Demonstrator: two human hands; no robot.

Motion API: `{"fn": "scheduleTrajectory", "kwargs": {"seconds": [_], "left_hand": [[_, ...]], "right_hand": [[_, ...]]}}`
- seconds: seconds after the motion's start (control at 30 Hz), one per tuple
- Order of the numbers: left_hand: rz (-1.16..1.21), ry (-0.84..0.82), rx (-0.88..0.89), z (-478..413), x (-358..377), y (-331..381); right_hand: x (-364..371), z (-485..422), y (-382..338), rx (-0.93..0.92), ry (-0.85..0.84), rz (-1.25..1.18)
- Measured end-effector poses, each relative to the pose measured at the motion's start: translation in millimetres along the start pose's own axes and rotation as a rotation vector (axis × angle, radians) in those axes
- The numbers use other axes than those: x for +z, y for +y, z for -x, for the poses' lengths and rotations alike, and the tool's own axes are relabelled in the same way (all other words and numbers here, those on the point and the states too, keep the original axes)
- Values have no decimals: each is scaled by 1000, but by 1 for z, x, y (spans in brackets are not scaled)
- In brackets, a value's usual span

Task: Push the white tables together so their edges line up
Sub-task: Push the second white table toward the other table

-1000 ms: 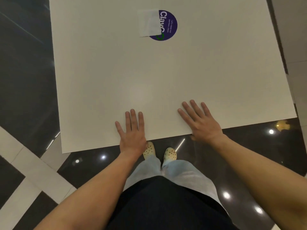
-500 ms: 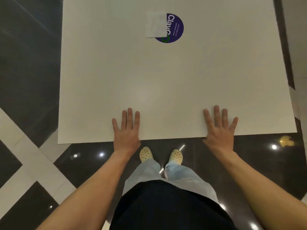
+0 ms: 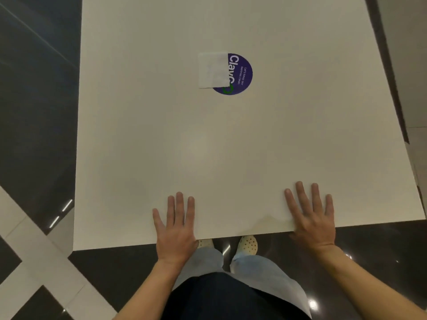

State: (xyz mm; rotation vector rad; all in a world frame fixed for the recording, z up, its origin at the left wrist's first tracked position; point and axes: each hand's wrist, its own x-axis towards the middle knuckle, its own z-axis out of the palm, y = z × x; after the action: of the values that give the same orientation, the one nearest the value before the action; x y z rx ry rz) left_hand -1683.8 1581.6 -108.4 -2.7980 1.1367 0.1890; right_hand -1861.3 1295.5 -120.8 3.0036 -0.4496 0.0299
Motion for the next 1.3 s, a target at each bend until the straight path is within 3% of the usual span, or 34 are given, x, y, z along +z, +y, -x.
{"fn": "scheduleTrajectory", "kwargs": {"seconds": [0.43,0.67,1.3], "left_hand": [[-6,-114,-7,-59,-22,-27],[-49,-231,-72,-61,-19,-30],[27,-311,-52,-62,-33,-31]], "right_hand": [[-17,-65,-6,54,-144,-36],[-20,-66,-13,84,-199,-50],[-29,-67,-17,149,-401,-51]]}}
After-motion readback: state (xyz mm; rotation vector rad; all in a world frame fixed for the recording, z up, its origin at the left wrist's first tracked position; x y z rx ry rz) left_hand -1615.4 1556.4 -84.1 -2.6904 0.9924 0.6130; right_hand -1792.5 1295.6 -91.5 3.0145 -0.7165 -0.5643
